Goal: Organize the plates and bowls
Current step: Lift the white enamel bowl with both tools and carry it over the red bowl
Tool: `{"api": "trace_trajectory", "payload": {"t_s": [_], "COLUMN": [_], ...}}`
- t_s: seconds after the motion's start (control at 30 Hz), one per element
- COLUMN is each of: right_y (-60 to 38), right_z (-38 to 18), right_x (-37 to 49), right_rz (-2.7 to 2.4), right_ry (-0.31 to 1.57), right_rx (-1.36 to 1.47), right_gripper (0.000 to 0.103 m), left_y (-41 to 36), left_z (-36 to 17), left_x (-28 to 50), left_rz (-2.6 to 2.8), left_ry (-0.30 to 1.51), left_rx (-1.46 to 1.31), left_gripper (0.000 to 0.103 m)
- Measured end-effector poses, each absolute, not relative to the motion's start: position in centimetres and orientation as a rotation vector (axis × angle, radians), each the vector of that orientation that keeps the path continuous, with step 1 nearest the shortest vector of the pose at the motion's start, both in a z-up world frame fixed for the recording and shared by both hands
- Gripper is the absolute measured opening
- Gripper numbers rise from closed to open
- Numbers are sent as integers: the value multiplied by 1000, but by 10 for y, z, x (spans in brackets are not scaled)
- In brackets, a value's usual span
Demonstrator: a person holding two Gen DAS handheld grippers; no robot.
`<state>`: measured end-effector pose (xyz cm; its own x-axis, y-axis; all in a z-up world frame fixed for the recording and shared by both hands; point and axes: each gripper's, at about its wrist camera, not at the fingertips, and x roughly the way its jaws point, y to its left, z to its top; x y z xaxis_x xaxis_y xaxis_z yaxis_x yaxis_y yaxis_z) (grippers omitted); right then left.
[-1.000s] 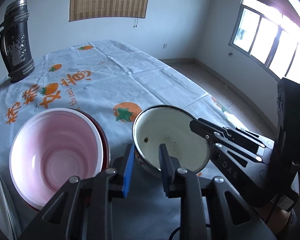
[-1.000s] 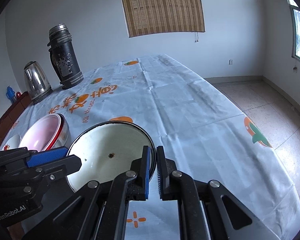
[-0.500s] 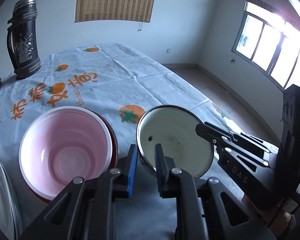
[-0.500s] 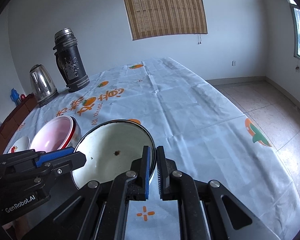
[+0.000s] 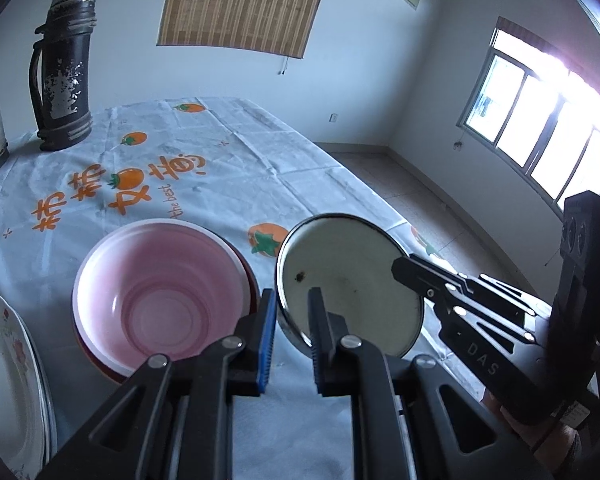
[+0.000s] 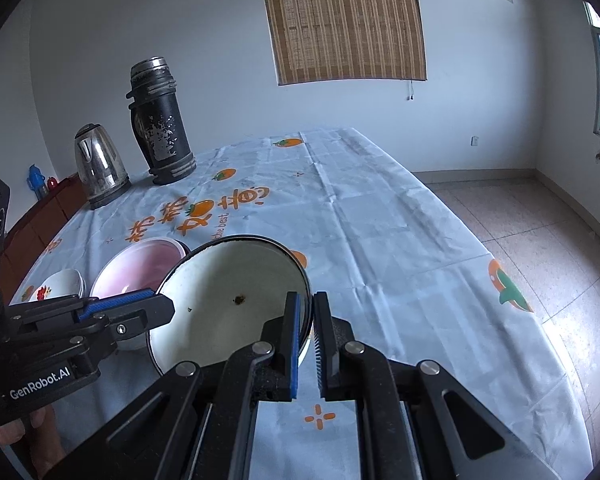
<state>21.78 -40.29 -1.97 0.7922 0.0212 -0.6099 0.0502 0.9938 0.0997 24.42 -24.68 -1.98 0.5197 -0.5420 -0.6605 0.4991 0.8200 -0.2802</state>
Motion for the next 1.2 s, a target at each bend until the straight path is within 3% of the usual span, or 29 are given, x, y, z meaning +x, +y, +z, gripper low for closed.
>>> {"api": "trace_trajectory", "payload": {"t_s": [1.2], "right_y": [-348], "right_z": [25], "right_x": [207], "right_rz": [40], "right_ry": [637], "right_rx": [50], "right_gripper": [9], "left_y": [-182], "left_z": [12], "left_x": [246], "left_rz": [-633], "left_ry": [686], "left_rx": [-234], "left_gripper": [13]}}
